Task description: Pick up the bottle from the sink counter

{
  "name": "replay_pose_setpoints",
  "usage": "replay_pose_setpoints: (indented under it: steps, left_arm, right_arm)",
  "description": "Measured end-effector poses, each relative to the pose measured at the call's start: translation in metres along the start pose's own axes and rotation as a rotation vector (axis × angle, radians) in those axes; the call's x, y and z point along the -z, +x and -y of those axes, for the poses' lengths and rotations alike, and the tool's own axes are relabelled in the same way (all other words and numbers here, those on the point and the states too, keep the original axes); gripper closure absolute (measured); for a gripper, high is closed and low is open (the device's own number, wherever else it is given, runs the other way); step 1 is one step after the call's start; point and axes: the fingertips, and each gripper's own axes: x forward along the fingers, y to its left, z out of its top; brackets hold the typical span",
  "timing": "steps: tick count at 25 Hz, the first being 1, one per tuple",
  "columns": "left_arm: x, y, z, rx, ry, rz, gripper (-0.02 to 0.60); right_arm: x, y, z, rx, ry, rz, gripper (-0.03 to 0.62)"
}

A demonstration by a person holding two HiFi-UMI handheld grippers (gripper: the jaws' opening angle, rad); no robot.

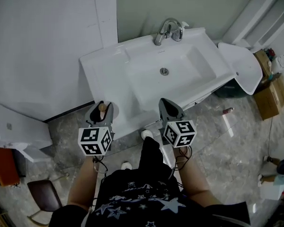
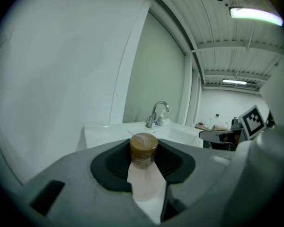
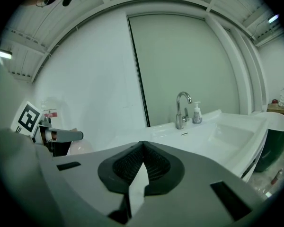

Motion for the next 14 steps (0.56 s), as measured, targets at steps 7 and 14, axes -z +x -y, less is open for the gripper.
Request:
replay_pose_setpoints:
  steps: [7,14]
  left_arm:
    - [0.009,-0.048,0.014,0.043,0.015,0.012,0.434]
    - [0.020,-0.089,0.024,0.078,0.022,0.030,0.434]
  right_arm:
    - [0.013,-0.052,-0.024,0.046,0.015,0.020,0.592]
    - [0.032,-0.092,-0.049,0.067,0.016,0.026,0.592]
